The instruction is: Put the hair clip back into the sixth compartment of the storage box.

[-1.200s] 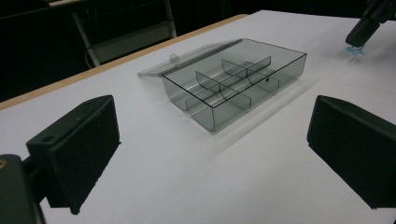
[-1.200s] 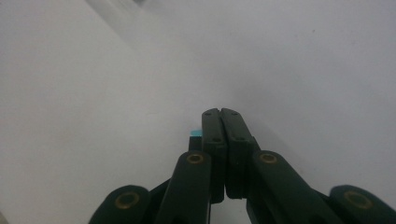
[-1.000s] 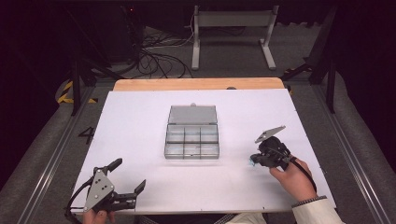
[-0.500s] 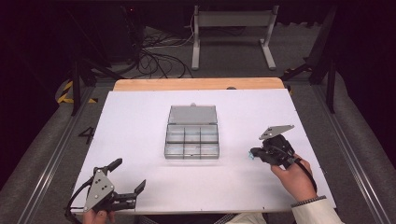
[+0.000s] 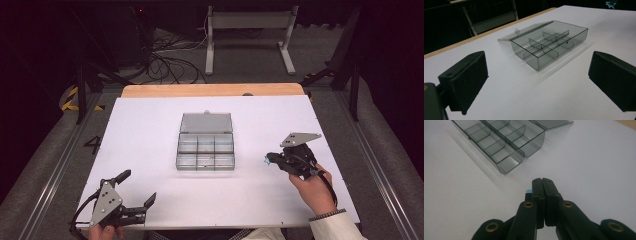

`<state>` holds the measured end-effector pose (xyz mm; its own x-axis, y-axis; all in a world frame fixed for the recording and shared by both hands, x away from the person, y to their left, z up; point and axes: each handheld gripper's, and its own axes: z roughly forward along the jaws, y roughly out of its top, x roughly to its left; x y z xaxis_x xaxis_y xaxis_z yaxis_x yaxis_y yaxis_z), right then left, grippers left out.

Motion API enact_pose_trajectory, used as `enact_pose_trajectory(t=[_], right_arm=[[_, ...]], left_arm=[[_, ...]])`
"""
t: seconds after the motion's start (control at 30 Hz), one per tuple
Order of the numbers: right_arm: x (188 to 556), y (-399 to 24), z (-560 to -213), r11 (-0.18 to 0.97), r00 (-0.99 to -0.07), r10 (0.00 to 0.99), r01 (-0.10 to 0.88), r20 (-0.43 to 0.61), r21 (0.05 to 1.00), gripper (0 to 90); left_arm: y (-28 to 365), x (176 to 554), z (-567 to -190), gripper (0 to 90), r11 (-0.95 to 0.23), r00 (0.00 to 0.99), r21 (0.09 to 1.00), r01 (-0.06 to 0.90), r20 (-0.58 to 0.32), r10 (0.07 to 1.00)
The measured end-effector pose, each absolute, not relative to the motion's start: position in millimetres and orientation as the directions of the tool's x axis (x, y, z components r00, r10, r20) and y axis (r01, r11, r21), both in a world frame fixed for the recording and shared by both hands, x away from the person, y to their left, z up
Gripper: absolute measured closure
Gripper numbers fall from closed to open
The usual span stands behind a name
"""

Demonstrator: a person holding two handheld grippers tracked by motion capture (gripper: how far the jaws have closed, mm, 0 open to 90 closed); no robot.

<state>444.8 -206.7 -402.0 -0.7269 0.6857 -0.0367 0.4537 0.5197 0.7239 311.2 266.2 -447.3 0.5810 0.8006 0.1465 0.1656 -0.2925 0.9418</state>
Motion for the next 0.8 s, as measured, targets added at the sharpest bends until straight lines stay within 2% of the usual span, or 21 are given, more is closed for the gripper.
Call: enact_pose_trajectory(t=[0.8], right_arm=[[443.1,-197.0,-387.1,0.477,-0.723,0.687,0.373,-0.072,0.795,89.5]], left_arm=[[266.1,311.2,-447.3,3.0,-0.291,0.581,0.942,0.167,0.145,0.801]])
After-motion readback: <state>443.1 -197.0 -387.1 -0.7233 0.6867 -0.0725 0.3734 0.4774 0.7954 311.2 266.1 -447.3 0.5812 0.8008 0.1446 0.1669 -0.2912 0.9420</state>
